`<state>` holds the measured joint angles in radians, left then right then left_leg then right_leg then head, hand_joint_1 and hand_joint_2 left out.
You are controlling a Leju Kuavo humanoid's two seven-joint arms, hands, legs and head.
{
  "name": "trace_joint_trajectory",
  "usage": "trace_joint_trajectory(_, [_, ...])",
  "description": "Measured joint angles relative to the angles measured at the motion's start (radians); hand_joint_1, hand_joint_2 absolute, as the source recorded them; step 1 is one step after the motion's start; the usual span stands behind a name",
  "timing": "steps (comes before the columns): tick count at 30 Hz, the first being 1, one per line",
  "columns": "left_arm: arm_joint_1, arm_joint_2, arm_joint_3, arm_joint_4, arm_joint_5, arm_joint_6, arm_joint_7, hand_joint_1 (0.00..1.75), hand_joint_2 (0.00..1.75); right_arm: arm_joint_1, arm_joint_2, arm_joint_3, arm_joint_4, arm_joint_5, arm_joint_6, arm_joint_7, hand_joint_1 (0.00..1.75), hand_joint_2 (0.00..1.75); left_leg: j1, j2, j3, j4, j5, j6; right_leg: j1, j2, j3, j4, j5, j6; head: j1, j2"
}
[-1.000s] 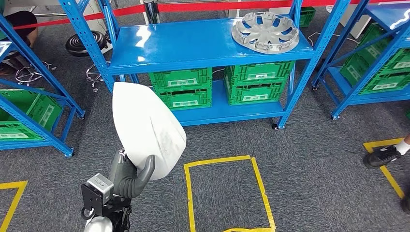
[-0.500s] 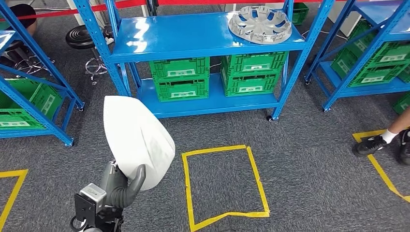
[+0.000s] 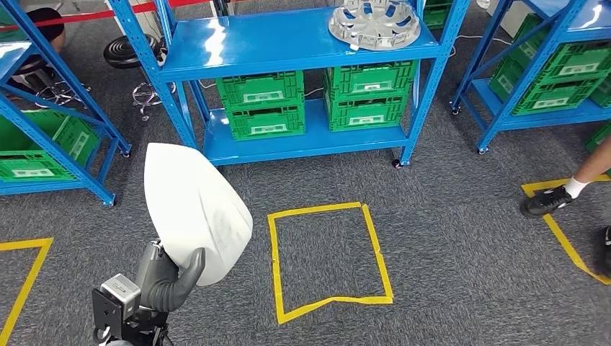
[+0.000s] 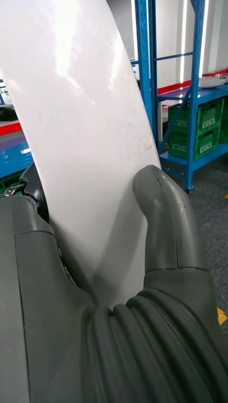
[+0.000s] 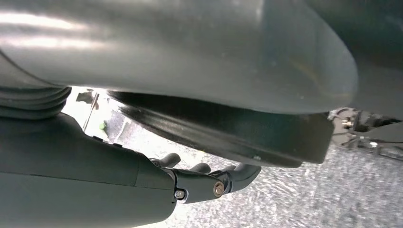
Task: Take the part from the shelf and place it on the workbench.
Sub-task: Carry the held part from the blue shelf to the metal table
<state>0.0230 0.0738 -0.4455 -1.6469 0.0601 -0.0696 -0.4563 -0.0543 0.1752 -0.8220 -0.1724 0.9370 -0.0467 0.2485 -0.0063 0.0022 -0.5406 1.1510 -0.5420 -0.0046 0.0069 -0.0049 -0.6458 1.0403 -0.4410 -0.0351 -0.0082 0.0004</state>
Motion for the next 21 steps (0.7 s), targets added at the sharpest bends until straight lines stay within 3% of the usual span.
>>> trace_joint_trajectory(2, [-0.005, 0.002, 0.001, -0.008, 0.002, 0.019, -0.01, 1.75, 1.75, -0.001, 0.003, -0.002, 0.0, -0.002, -0.001, -0.005, 0.0, 0.0, -0.012, -0.001, 0.087, -0.133, -0.023, 0.016, -0.001, -0.001, -0.009, -0.004, 0.021, 0.008, 0.0, 0.0])
trace_joint_trajectory(3, [-0.006, 0.004, 0.003, -0.012, 0.003, 0.03, -0.015, 1.75, 1.75, -0.002, 0.004, -0.003, 0.0, -0.003, -0.002, -0.005, 0.0, 0.0, -0.015, -0.001, 0.102, -0.166, -0.032, 0.018, -0.004, -0.002, -0.01, -0.008, 0.032, 0.013, -0.001, 0.0])
trace_joint_trajectory(5, [-0.006, 0.007, 0.009, -0.019, 0.004, 0.046, -0.02, 1.75, 1.75, -0.002, 0.003, -0.006, 0.0, -0.004, -0.005, 0.006, 0.0, 0.0, -0.015, 0.001, 0.093, -0.181, -0.011, 0.021, -0.008, -0.001, -0.013, -0.015, 0.045, 0.025, -0.003, 0.0])
trace_joint_trajectory(6, [-0.005, 0.008, 0.012, -0.021, 0.004, 0.05, -0.021, 1.75, 1.75, -0.002, 0.002, -0.007, 0.0, -0.004, -0.007, 0.015, 0.0, 0.0, -0.012, 0.003, 0.084, -0.187, 0.003, 0.025, -0.007, 0.001, -0.019, -0.006, 0.028, 0.03, -0.004, 0.0])
trace_joint_trajectory(7, [-0.003, 0.009, 0.015, -0.023, 0.004, 0.053, -0.02, 1.75, 1.75, -0.002, 0.001, -0.008, 0.0, -0.004, -0.009, 0.025, 0.0, 0.0, -0.009, 0.006, 0.072, -0.192, 0.018, 0.029, -0.006, 0.003, -0.027, 0.02, -0.01, 0.036, -0.003, 0.0])
trace_joint_trajectory(9, [0.006, 0.009, 0.019, -0.026, 0.004, 0.056, -0.017, 1.75, 1.75, -0.002, -0.001, -0.01, 0.0, -0.003, -0.01, 0.044, 0.0, 0.0, -0.005, 0.009, 0.04, -0.19, 0.045, 0.033, -0.008, 0.005, -0.05, 0.126, -0.121, 0.045, -0.001, 0.0])
trace_joint_trajectory(10, [0.012, 0.009, 0.021, -0.027, 0.004, 0.054, -0.014, 1.75, 1.75, -0.002, -0.002, -0.01, 0.0, -0.001, -0.01, 0.051, 0.0, 0.0, -0.004, 0.01, 0.022, -0.185, 0.057, 0.032, -0.01, 0.004, -0.058, 0.189, -0.157, 0.049, 0.0, 0.0])
trace_joint_trajectory(11, [0.016, 0.009, 0.021, -0.027, 0.004, 0.049, -0.011, 1.75, 1.75, -0.002, -0.002, -0.01, 0.0, -0.002, -0.011, 0.055, 0.0, 0.0, -0.003, 0.012, 0.002, -0.179, 0.07, 0.031, -0.012, 0.004, -0.06, 0.24, -0.166, 0.052, -0.001, 0.0])
trace_joint_trajectory(12, [0.018, 0.008, 0.022, -0.026, 0.004, 0.042, -0.01, 1.75, 1.75, -0.002, -0.003, -0.011, 0.0, -0.004, -0.012, 0.055, 0.0, 0.0, -0.001, 0.014, -0.02, -0.171, 0.082, 0.029, -0.015, 0.004, -0.05, 0.266, -0.147, 0.055, -0.001, 0.0])
trace_joint_trajectory(13, [0.02, 0.006, 0.022, -0.024, 0.006, 0.034, -0.01, 1.75, 1.75, -0.002, -0.005, -0.014, 0.0, -0.008, -0.014, 0.048, 0.0, 0.0, 0.002, 0.014, -0.043, -0.16, 0.093, 0.025, -0.017, 0.004, -0.025, 0.262, -0.114, 0.059, -0.001, 0.0])
trace_joint_trajectory(14, [0.02, 0.003, 0.022, -0.023, 0.008, 0.027, -0.014, 1.75, 1.75, -0.002, -0.007, -0.018, 0.0, -0.011, -0.016, 0.035, 0.0, 0.0, 0.005, 0.014, -0.067, -0.148, 0.102, 0.02, -0.02, 0.004, 0.016, 0.224, -0.085, 0.063, -0.001, 0.0])
trace_joint_trajectory(15, [0.02, -0.001, 0.022, -0.021, 0.011, 0.024, -0.02, 1.75, 1.75, -0.002, -0.01, -0.022, 0.0, -0.012, -0.018, 0.02, 0.0, 0.0, 0.007, 0.014, -0.09, -0.134, 0.11, 0.014, -0.022, 0.004, 0.068, 0.159, -0.082, 0.068, 0.0, 0.0])
trace_joint_trajectory(17, [0.018, -0.01, 0.023, -0.022, 0.013, 0.026, -0.035, 1.75, 1.75, -0.001, -0.018, -0.025, 0.0, -0.008, -0.019, -0.008, 0.0, 0.0, 0.006, 0.013, -0.118, -0.111, 0.123, 0.001, -0.021, 0.007, 0.152, 0.027, -0.123, 0.06, 0.0, 0.0])
trace_joint_trajectory(18, [0.017, -0.014, 0.024, -0.023, 0.012, 0.027, -0.041, 1.75, 1.75, 0.0, -0.023, -0.026, 0.0, -0.005, -0.02, -0.017, 0.0, 0.0, 0.005, 0.013, -0.125, -0.106, 0.131, -0.004, -0.018, 0.008, 0.169, -0.008, -0.144, 0.052, 0.001, 0.0])
trace_joint_trajectory(19, [0.016, -0.02, 0.025, -0.024, 0.011, 0.028, -0.044, 1.75, 1.75, 0.001, -0.031, -0.026, 0.0, -0.004, -0.021, -0.024, 0.0, 0.0, 0.006, 0.013, -0.127, -0.106, 0.14, -0.01, -0.016, 0.009, 0.17, -0.019, -0.148, 0.04, 0.001, 0.0])
trace_joint_trajectory(21, [0.013, -0.031, 0.025, -0.024, 0.002, 0.027, -0.045, 1.75, 1.75, 0.002, -0.049, -0.031, 0.0, -0.015, -0.023, -0.03, 0.0, 0.0, 0.009, 0.012, -0.133, -0.103, 0.138, -0.02, -0.016, 0.004, 0.152, -0.015, -0.129, 0.023, 0.001, 0.0])
